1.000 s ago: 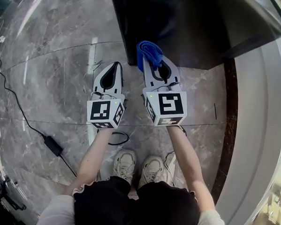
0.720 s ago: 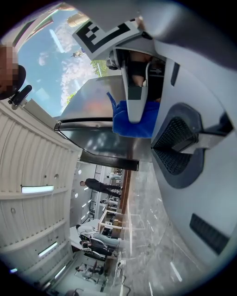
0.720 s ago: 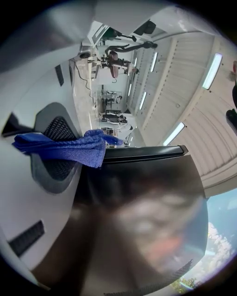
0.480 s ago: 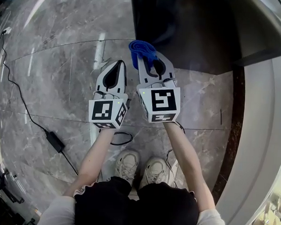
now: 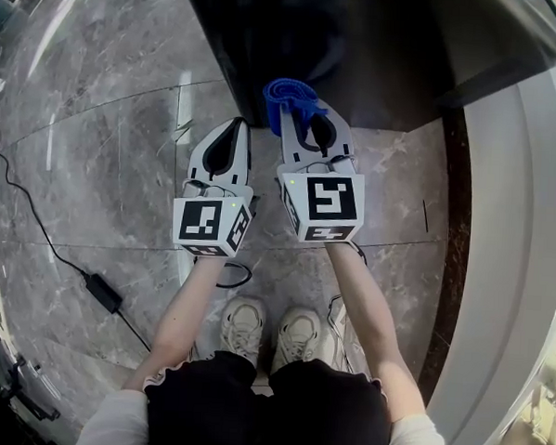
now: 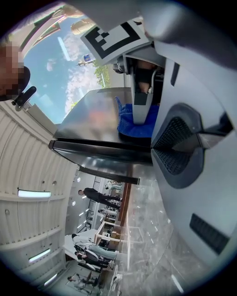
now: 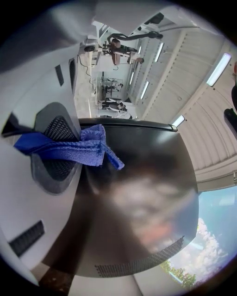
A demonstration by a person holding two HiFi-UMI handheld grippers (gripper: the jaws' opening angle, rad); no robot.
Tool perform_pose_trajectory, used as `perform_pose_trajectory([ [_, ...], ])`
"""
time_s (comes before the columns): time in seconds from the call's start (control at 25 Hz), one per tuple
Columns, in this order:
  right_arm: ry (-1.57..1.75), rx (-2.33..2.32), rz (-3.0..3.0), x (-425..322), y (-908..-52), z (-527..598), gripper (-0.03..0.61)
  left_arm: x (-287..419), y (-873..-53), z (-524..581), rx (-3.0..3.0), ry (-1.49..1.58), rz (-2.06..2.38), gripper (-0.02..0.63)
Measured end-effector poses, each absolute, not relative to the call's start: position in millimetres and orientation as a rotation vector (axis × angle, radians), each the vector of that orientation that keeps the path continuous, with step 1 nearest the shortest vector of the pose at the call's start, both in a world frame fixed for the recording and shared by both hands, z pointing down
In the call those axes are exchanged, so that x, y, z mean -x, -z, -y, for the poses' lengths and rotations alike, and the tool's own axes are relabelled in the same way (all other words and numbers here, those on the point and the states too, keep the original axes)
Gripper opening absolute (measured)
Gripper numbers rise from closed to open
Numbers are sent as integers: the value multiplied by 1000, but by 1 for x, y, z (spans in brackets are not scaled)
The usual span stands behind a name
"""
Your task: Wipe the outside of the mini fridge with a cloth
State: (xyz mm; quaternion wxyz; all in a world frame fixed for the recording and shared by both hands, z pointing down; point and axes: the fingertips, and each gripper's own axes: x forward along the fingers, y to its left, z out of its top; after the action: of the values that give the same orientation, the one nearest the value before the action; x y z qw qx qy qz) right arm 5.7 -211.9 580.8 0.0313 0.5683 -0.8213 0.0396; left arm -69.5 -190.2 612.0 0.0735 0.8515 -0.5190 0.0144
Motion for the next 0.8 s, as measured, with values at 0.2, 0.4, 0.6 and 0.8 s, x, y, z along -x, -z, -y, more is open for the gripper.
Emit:
perform_pose_trajectory([
  [0.2, -110, -1825, 2463, -43, -583, 209, 64, 47, -618, 189, -2571, -39, 1502, 3],
  [0.4, -116, -1929, 2384, -87, -586, 208, 64, 18, -621, 191, -2612, -39, 1427, 3],
  [0.6, -132, -2072, 2265, -142, -586, 205, 64, 4, -620, 191, -2623, -18, 1388, 3],
  [0.8, -130, -2185, 2150, -187, -588, 202, 64, 2, -629, 190, -2612, -37, 1373, 3],
])
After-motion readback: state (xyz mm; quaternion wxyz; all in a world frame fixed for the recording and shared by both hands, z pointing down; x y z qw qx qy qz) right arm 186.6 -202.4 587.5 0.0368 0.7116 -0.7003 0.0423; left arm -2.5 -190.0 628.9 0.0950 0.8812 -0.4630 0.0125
